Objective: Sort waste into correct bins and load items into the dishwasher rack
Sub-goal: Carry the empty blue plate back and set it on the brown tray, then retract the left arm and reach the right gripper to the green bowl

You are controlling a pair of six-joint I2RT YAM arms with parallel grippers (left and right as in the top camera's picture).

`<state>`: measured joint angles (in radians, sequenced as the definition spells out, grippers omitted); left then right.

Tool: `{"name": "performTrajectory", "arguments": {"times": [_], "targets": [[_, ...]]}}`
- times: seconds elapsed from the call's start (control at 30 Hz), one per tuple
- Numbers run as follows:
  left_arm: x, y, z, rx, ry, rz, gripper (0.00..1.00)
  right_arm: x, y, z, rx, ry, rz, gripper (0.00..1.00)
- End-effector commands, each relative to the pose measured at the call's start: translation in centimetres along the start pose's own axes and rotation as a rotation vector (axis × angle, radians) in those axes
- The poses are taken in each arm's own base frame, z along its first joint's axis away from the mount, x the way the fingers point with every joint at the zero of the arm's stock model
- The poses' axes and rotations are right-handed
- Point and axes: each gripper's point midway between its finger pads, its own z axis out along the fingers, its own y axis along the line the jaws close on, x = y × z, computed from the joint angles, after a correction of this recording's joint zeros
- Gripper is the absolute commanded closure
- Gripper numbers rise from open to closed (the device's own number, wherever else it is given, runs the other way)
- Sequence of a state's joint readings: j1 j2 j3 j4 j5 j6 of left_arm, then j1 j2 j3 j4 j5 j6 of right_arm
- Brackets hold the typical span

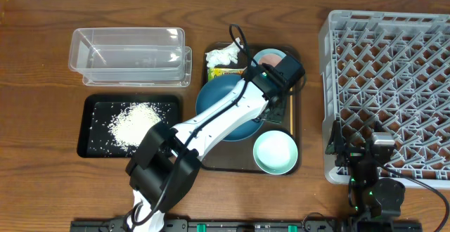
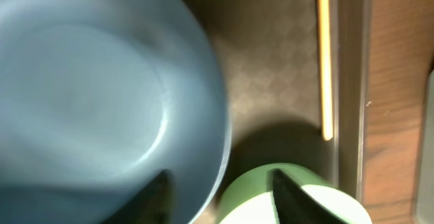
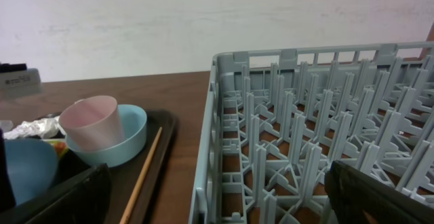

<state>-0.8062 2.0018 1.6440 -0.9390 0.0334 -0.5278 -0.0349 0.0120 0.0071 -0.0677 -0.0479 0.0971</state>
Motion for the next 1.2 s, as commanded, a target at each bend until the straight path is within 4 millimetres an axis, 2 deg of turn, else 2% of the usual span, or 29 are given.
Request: {"name": "performTrajectory", "arguments": {"times": [0.0,0.07,0.2,0.3,0.37,0.43,0.47,0.53,0.63,0.7,0.87,0.93,1.03,1.17], "targets": [[-0.5,0.4,-1.4,-0.002,-0.034,-0.015,0.35,0.1,0.0,0.0,0.002,0.0,-0.009,0.01],[-0.8,0.4,-2.7,0.014,-0.059,-0.018,0.3,0.1,0.0,0.0,0.002,0.0,-0.009,0.01],[-1.4,1.1,-6.4,0.052,-0.124,-0.041,0.28,0.1,0.0,0.0,0.002,0.0,-0.009,0.01],[-2.1,3.2,-9.8,0.071,-0.183,-0.089,0.28,0.1,0.0,0.0,0.002,0.0,-0.009,0.01],[-2.4,5.7,-12.3,0.064,-0.223,-0.144,0.28,0.1,0.0,0.0,0.002,0.0,-0.009,0.01],[-2.5,10.0,-14.9,0.013,-0.272,-0.23,0.26,0.1,0.0,0.0,0.002,0.0,-0.009,0.01],[-2.6,12.4,-15.9,-0.03,-0.298,-0.276,0.2,0.1,0.0,0.0,0.002,0.0,-0.009,0.01],[-2.2,17.9,-18.1,-0.142,-0.347,-0.387,0.17,0.1,0.0,0.0,0.002,0.0,-0.009,0.01],[0.0,26.1,-20.8,-0.301,-0.374,-0.575,0.15,0.1,0.0,0.0,0.002,0.0,-0.009,0.01],[2.4,30.2,-21.8,-0.36,-0.345,-0.701,0.14,0.1,0.0,0.0,0.002,0.0,-0.009,0.01],[6.1,36.3,-22.8,-0.438,-0.296,-0.915,0.12,0.1,0.0,0.0,0.002,0.0,-0.009,0.01],[7.8,37.6,-22.9,-0.462,-0.258,-0.976,0.11,0.1,0.0,0.0,0.002,0.0,-0.009,0.01],[9.7,38.6,-23.0,-0.483,-0.211,-1.029,0.11,0.1,0.0,0.0,0.002,0.0,-0.009,0.01],[10.1,39.2,-23.1,-0.489,-0.211,-1.054,0.11,-0.3,0.2,0.0,-0.007,-0.016,0.0,0.01]]}}
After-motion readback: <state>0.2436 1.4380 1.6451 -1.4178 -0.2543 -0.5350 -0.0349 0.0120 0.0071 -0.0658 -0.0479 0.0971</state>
